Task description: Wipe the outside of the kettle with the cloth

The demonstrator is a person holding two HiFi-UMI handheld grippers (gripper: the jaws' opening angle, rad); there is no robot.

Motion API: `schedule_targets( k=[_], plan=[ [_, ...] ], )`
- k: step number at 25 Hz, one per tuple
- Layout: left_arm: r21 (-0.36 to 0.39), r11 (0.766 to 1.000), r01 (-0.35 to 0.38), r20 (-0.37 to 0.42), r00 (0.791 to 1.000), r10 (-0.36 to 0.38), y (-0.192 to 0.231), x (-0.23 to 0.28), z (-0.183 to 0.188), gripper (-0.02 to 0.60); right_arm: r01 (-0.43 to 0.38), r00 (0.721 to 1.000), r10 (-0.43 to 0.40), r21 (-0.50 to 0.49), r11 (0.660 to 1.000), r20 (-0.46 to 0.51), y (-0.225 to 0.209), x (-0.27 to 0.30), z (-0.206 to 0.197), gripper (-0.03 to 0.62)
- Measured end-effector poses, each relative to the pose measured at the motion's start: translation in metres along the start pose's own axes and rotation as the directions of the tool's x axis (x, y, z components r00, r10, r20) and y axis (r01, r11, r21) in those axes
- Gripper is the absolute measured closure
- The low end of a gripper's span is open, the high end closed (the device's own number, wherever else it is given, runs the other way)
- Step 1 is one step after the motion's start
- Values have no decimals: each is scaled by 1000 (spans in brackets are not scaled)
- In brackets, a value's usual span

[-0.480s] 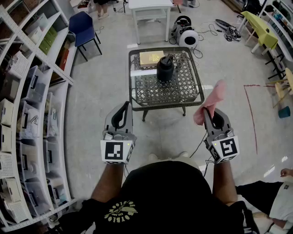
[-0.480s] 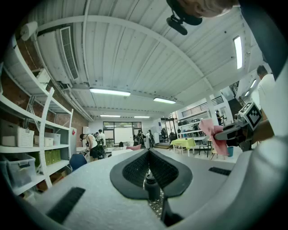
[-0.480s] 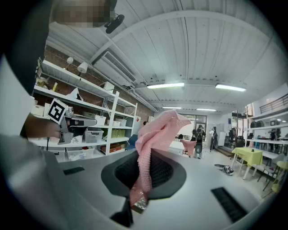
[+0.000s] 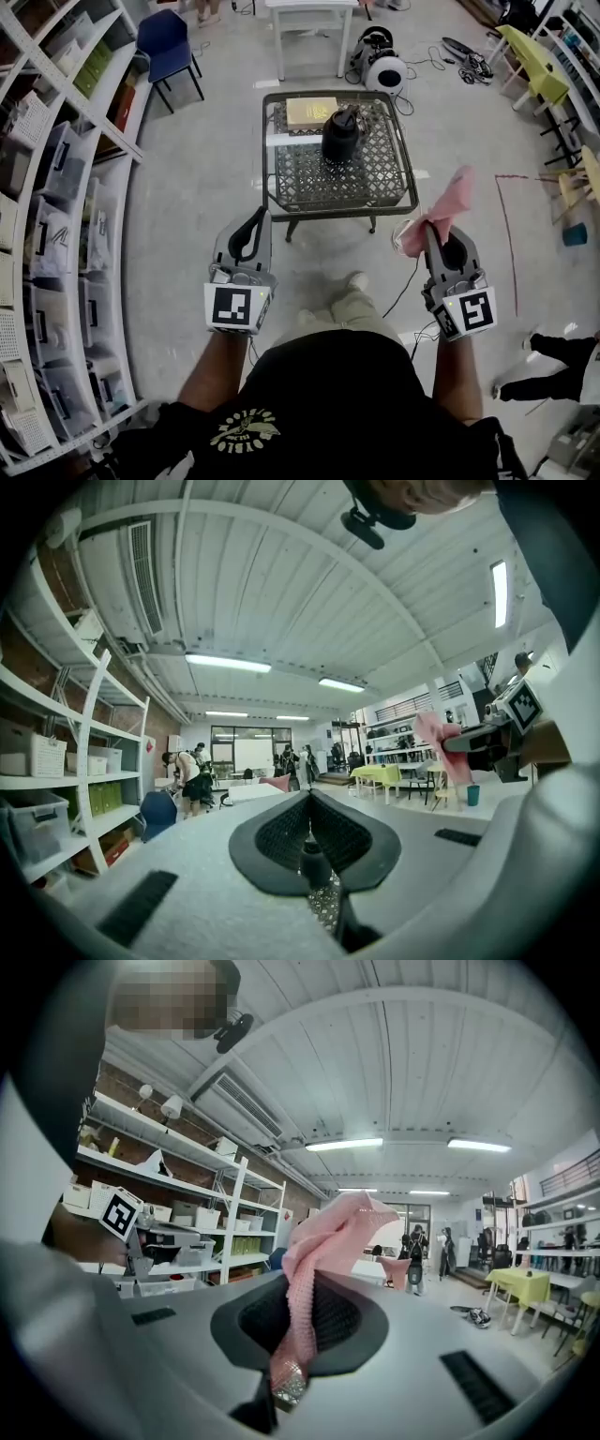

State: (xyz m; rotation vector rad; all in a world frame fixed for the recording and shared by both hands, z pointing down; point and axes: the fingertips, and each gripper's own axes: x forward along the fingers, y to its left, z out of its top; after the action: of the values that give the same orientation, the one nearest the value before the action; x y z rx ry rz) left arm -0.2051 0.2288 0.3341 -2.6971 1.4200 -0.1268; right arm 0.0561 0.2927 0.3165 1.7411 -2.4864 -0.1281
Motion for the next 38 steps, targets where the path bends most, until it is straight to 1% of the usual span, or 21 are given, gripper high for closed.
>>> schedule_targets(
  k=[3,6,10,13,18,22,30,38],
  plan=[
    [2,1000,-9,-25,1000,9,5,3,-11,572,-6,1000,6,-4,1000,7,-5,8,0,566],
    [-6,999,-34,-54,998,34,14,4,-20,572,-24,1000,23,-24,999,-7,-6,20,-3,565],
    [-14,999,-51,-61,997,50,19,18,-17,572,-60,998,60,23,998,-2,-19,35,-8,565],
    [-15,999,-48,-73,996,47,22,31,-16,572,-75,997,75,16,997,-4,-28,52,-13,566],
    [-23,998,-58,-84,995,56,28,57,-14,572,-99,995,99,26,995,-14,-46,78,-25,565],
    [-29,998,-54,-95,994,51,26,81,-19,572,-109,993,110,38,993,-31,-62,93,-36,566],
    [-72,996,-59,-114,992,51,23,128,-31,572,-115,992,117,48,992,-53,-98,117,-47,566],
    [-54,994,-95,-107,990,89,27,166,-20,572,-150,988,152,57,987,-29,-130,142,-45,566]
  ],
)
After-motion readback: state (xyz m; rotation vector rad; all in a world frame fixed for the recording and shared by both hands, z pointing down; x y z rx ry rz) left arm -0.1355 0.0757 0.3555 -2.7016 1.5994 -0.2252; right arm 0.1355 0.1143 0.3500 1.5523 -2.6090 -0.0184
